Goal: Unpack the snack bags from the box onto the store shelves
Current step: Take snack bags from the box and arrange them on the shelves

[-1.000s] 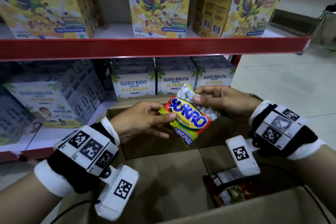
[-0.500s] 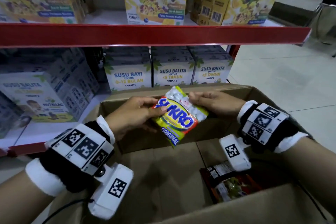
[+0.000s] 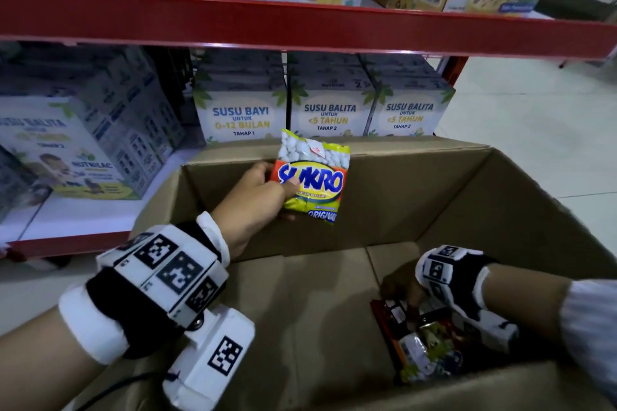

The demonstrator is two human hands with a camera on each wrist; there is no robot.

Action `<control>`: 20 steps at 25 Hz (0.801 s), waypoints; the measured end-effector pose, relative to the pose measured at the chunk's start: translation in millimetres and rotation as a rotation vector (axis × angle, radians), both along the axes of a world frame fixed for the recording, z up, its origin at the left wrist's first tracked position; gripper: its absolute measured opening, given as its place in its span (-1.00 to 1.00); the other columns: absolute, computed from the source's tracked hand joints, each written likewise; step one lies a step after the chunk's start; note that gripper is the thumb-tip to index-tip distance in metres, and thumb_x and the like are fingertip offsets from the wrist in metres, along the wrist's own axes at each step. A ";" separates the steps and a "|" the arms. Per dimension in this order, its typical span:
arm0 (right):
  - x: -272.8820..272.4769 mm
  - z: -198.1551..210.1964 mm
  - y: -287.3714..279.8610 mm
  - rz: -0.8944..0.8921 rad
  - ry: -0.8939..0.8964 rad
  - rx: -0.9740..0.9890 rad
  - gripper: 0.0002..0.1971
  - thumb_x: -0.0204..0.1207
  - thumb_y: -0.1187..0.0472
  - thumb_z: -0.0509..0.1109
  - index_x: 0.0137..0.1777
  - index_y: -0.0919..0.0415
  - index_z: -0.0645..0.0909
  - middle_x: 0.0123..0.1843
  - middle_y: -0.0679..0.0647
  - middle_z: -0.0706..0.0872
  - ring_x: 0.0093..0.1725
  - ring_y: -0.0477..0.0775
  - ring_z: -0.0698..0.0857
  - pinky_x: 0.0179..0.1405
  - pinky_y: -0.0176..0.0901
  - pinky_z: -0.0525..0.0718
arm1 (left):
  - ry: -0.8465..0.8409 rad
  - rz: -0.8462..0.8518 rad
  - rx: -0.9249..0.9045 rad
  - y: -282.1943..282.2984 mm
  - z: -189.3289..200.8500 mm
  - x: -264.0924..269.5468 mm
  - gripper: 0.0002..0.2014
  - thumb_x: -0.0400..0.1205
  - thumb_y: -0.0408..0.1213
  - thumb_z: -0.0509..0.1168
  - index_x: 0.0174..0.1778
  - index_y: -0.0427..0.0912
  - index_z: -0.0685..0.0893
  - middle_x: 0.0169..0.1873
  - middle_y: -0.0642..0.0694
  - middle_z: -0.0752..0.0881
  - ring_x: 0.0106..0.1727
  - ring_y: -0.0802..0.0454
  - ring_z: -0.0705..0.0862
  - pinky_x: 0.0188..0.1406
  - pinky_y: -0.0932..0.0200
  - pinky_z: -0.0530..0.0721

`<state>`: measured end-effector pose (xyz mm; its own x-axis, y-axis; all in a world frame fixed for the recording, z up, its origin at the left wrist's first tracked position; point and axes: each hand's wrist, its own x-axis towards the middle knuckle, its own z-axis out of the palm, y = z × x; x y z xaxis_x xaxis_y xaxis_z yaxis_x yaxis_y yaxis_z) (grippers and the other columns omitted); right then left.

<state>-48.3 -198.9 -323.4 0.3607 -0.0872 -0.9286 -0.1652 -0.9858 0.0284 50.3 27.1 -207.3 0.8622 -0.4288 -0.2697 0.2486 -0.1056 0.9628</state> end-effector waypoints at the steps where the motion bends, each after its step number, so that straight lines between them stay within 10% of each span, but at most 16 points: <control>1: 2.4 0.2 1.6 0.041 -0.040 -0.003 -0.45 0.58 0.16 0.40 0.52 0.32 0.39 0.48 0.25 0.48 0.43 0.19 0.49 0.34 -0.06 0.43 | -0.015 0.007 0.002 -0.1 -0.4 1.1 -0.79 0.68 -0.39 0.24 0.23 -0.21 0.50 -0.02 -0.11 0.72 -0.18 0.05 0.69 -0.39 0.22 0.71; 6: 13.7 12.4 -1.1 0.197 -0.105 0.013 -0.76 0.47 0.23 0.51 -0.05 0.15 0.47 0.03 0.13 0.54 0.09 0.15 0.59 0.14 -0.10 0.53 | -0.002 0.043 -0.069 3.3 7.5 1.3 -0.87 0.67 -0.36 0.24 0.06 -0.05 0.59 0.01 -0.12 0.76 -0.03 -0.05 0.73 0.03 -0.09 0.71; 8: 16.0 39.7 -2.3 0.109 -0.232 0.104 -0.77 0.40 0.16 0.57 -0.15 0.04 0.52 -0.06 0.01 0.61 -0.03 0.04 0.57 -0.03 -0.19 0.53 | 0.034 0.062 -0.161 6.0 14.2 -0.8 -0.86 0.69 -0.37 0.20 0.09 -0.09 0.60 -0.05 -0.14 0.78 -0.09 -0.05 0.76 -0.09 -0.09 0.78; 13: 8.0 153.2 -0.9 -0.366 -0.844 0.486 -0.41 0.09 -0.22 0.61 0.15 -0.10 0.63 0.04 -0.24 0.79 0.01 -0.16 0.76 0.03 -0.25 0.70 | -0.007 0.128 -0.276 20.0 42.7 6.6 -0.85 0.72 -0.38 0.13 0.14 -0.14 0.55 -0.04 -0.16 0.75 -0.10 -0.10 0.76 -0.29 -0.14 0.80; 17: -13.8 238.7 14.9 -0.284 -1.404 0.447 -0.78 0.21 -0.14 0.57 -0.23 -0.19 0.61 -0.36 -0.50 0.71 -0.33 -0.51 0.67 -0.43 -0.71 0.46 | -0.055 0.175 -0.329 28.6 64.4 9.7 -0.76 0.74 -0.38 0.09 0.30 -0.19 0.51 0.18 -0.27 0.69 0.09 -0.27 0.72 -0.23 -0.22 0.78; 20: -21.0 256.8 28.2 -0.256 -1.816 0.398 -0.80 0.34 -0.11 0.55 -0.10 -0.15 0.63 -0.25 -0.34 0.75 -0.20 -0.38 0.70 -0.27 -0.59 0.55 | -0.067 0.197 -0.361 32.3 72.5 5.9 -0.67 0.74 -0.43 0.04 0.42 -0.19 0.44 0.25 -0.25 0.67 0.09 -0.23 0.73 -0.15 -0.29 0.75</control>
